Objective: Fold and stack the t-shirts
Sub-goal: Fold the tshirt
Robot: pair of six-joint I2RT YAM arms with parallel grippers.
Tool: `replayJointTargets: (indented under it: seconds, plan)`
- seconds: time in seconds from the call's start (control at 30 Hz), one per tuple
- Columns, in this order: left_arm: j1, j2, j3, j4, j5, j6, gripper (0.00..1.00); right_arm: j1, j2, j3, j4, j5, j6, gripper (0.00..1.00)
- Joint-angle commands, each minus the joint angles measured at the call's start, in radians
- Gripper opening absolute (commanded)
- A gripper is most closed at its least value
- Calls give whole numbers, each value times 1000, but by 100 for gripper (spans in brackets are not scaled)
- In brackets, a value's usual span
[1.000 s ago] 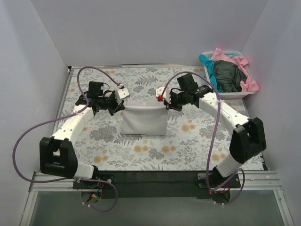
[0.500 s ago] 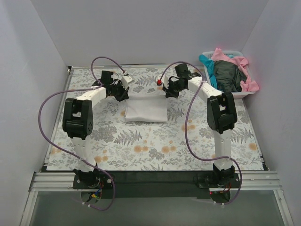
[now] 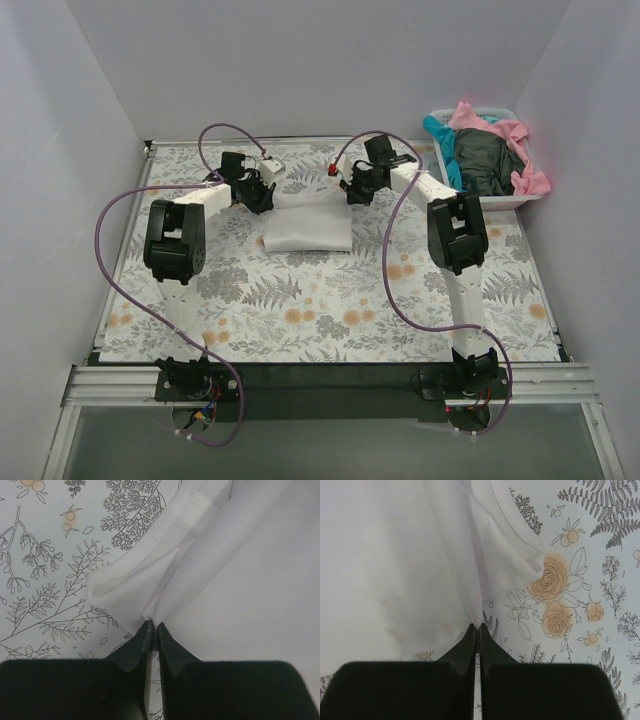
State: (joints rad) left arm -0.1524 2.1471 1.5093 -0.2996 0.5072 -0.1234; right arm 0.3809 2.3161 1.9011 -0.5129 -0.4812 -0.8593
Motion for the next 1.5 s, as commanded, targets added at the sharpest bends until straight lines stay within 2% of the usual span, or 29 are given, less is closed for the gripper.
replayJointTargets:
  seconds: [0.0, 0.17, 0.23, 0.4, 0.53, 0.7, 0.9, 1.0, 1.23, 1.47]
  plan:
    - [1, -65, -75, 8, -7, 66, 10, -1, -52, -22, 16, -19, 25, 1]
    - [-33, -174, -225, -22, 17, 188, 10, 12, -190, -195, -4, -65, 3, 1]
    - [-55, -225, -286, -51, 46, 217, 10, 22, -243, -311, -21, -72, -12, 1]
    - [-81, -355, -417, -119, 129, 260, 10, 62, -463, -546, -91, -132, -35, 1]
    - [-61, -476, -488, -209, 160, 280, 10, 92, -609, -640, -101, -146, -18, 1]
    - [-15, -575, -497, -286, 182, 315, 11, 92, -647, -611, -107, -152, 19, 1]
    - [-10, -501, -462, -325, 149, 315, 16, 98, -529, -541, -105, -158, 28, 1]
    - [4, -500, -426, -352, 186, 300, 10, 98, -492, -508, -105, -143, 29, 1]
    - [7, -604, -410, -424, 209, 334, 1, 96, -584, -513, -105, -171, 25, 1]
    - [19, -687, -370, -527, 229, 334, 0, 93, -669, -534, -108, -174, 11, 1]
